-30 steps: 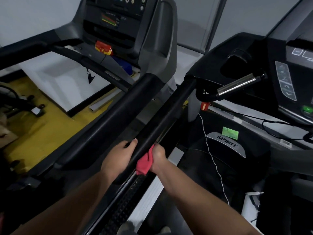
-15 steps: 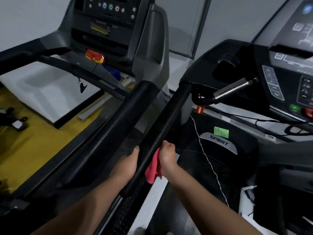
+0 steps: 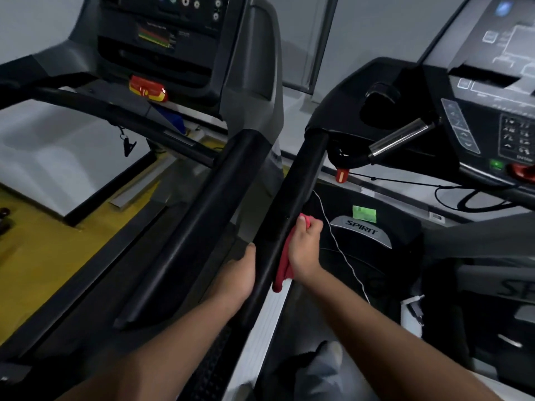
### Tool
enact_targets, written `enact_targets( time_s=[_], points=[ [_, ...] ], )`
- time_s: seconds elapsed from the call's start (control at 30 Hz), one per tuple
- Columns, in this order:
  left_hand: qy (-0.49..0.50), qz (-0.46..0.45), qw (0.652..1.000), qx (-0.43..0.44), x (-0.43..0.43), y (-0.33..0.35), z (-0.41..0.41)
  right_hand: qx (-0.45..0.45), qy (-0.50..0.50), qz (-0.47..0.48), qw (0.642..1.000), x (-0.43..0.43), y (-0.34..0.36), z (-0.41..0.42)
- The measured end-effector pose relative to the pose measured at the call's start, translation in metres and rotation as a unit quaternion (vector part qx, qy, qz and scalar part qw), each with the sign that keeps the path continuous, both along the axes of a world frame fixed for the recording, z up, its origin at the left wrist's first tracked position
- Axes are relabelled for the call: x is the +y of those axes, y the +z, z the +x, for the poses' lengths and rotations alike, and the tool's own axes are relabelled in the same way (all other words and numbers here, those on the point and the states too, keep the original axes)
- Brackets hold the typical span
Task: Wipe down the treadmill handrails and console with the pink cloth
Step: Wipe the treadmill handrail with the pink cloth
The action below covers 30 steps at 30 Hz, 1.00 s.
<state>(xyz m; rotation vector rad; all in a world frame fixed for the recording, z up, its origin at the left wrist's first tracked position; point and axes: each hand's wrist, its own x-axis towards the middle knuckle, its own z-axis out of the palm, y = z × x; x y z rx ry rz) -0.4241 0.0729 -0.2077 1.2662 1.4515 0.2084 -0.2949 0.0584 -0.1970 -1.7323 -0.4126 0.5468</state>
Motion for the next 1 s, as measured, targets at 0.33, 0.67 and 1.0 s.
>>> enact_targets(
  time_s=[0.33, 0.67, 1.0],
  points=[
    [0.0, 0.033, 0.999, -0.027, 0.002, -0.004, 0.001, -0.417, 0.287, -0.046, 0.861, -0.059, 0.011, -0.043],
    [0.015, 0.031, 0.998, -0.051, 0.004, -0.008, 0.002, -0.577, 0.252, -0.072, 0.774, -0.027, 0.016, -0.014],
    [0.044, 0.0, 0.996, -0.072, 0.001, -0.004, 0.001, -0.559, 0.227, -0.163, 0.781, -0.008, 0.025, 0.007]
  ],
)
